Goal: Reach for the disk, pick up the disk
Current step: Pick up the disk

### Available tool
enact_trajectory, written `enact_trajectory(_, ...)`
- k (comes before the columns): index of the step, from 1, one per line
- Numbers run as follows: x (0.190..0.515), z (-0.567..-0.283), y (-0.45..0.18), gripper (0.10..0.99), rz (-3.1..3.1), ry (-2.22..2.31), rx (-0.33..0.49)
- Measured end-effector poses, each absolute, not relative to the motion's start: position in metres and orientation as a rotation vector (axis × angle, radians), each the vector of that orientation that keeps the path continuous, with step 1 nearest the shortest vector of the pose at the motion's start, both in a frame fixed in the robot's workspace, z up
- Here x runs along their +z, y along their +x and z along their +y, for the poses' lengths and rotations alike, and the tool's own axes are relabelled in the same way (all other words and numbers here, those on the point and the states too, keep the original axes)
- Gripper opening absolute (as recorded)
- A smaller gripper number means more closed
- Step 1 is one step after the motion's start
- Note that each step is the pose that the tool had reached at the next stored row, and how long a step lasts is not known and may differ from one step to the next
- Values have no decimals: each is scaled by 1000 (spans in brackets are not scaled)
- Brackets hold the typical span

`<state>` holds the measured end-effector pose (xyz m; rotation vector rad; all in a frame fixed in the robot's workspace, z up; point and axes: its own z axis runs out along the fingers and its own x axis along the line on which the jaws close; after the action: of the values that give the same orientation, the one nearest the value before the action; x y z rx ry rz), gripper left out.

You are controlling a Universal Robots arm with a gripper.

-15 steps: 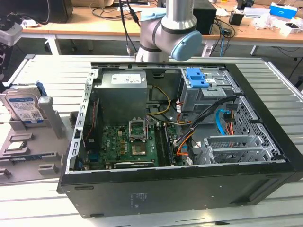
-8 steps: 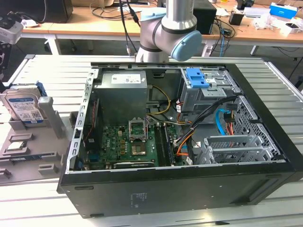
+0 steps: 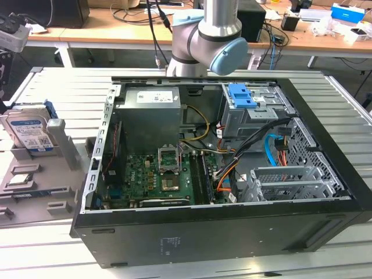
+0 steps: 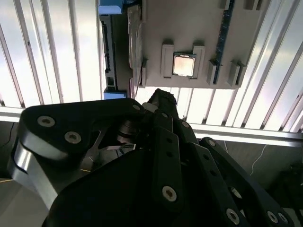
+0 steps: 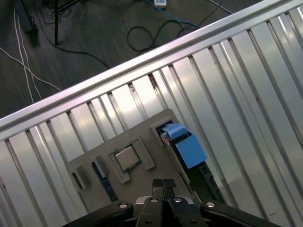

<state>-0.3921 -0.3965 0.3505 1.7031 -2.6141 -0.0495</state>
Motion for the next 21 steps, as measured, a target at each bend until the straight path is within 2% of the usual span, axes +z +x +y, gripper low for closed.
enact_trajectory(21,351,-397,-392,106,-2411,1974,-46)
